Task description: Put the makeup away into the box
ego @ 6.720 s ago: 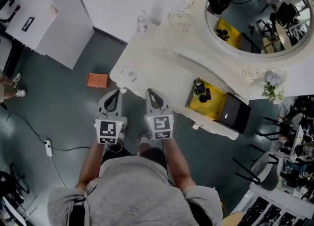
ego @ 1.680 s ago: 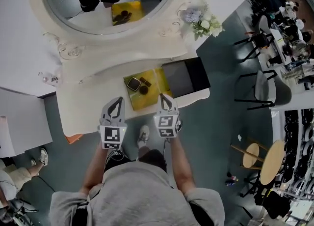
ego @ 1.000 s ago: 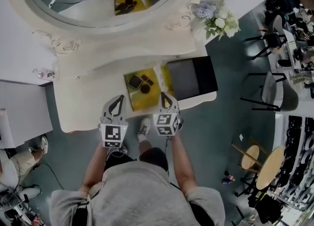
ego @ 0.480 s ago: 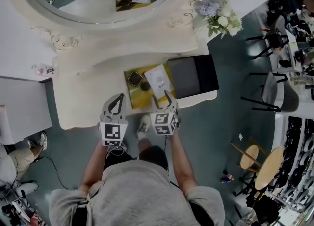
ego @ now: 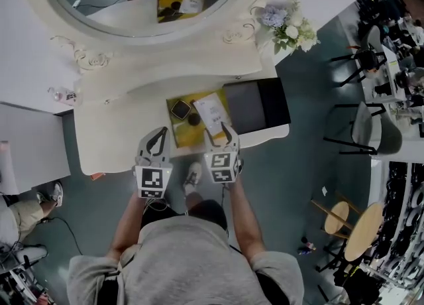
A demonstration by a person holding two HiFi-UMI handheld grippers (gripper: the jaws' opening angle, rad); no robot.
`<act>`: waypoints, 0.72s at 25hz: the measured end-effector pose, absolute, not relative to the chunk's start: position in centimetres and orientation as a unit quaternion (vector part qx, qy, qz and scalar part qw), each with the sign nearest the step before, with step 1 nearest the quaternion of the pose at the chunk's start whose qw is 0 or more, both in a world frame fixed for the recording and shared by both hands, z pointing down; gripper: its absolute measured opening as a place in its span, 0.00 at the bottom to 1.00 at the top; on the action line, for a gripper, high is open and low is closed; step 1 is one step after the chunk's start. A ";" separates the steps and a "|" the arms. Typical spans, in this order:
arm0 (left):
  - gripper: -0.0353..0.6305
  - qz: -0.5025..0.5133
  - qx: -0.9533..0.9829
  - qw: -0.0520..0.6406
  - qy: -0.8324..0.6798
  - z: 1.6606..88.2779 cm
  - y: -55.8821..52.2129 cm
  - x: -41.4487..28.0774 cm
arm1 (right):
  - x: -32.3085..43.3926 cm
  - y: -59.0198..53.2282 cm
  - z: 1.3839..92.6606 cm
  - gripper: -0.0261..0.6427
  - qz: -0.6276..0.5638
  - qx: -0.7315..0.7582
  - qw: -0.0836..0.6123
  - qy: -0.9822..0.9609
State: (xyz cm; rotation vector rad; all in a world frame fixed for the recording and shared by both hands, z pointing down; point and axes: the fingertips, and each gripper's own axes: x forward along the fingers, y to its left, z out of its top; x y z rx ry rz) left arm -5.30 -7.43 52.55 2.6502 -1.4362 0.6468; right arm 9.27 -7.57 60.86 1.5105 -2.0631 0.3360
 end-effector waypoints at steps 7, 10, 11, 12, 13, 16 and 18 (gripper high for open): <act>0.06 0.180 0.858 -0.004 -0.482 48.2 -7.7 -5.0 | 9.6 -8.2 53.3 0.35 0.102 0.578 0.191 -0.787; 0.06 0.165 0.858 -0.019 -0.486 46.2 -7.6 -4.7 | 9.8 -8.1 49.9 0.29 0.073 0.585 0.168 -0.790; 0.06 0.160 0.859 -0.024 -0.486 45.6 -7.6 -4.5 | 9.9 -8.0 49.0 0.26 0.064 0.588 0.160 -0.791; 0.06 0.155 0.859 -0.029 -0.487 45.0 -7.6 -4.4 | 10.0 -8.0 48.1 0.23 0.056 0.590 0.152 -0.791; 0.06 0.150 0.860 -0.034 -0.488 44.4 -7.6 -4.3 | 10.0 -7.9 47.2 0.21 0.049 0.592 0.144 -0.792; 0.06 0.139 0.859 -0.046 -0.491 43.0 -7.3 -4.1 | 10.1 -7.4 45.2 0.14 0.031 0.595 0.127 -0.793; 0.06 0.133 0.858 -0.052 -0.493 42.2 -7.0 -4.1 | 10.1 -6.9 44.2 0.10 0.024 0.595 0.121 -0.794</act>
